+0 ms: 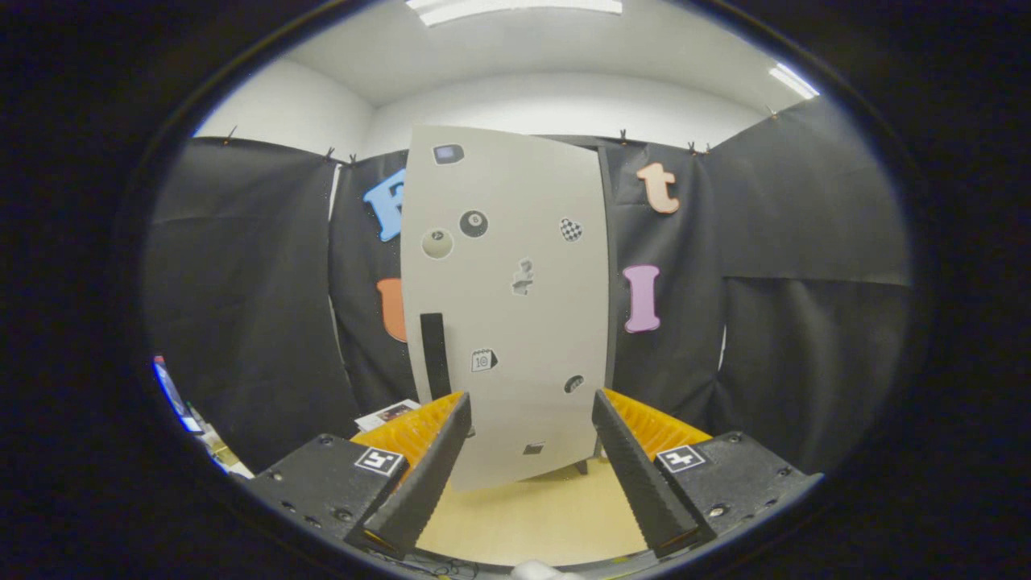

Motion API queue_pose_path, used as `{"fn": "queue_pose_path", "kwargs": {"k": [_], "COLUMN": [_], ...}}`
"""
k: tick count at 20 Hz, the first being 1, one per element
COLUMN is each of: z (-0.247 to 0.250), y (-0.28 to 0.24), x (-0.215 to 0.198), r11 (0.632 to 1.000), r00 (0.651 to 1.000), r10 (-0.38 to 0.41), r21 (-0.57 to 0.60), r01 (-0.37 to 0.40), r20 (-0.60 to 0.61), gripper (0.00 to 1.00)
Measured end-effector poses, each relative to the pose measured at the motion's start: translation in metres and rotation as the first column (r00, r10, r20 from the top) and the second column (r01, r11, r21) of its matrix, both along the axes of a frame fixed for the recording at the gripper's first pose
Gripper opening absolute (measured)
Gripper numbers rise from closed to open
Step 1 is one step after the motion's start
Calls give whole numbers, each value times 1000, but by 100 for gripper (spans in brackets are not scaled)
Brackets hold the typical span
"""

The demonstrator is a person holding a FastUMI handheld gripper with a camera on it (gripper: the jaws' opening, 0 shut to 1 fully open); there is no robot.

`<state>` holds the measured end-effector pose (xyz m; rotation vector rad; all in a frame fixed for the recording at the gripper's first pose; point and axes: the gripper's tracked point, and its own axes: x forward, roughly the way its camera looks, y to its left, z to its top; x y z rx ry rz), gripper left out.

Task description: Open the shoe cabinet door, grab the shoes and put them into the shoe cabinet, then close the shoe cabinet door.

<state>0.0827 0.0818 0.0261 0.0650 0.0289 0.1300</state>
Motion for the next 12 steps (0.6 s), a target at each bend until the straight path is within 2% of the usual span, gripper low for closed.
{"fn": "queue_pose_path", "kwargs": {"k": [12], "z": [-26], "y": [-27], "x": [-67], "r11": [994], "r00": [994], "r10": [-108], "r21": [-12], "r01": [108], "r20": [-10], "gripper": [99]}}
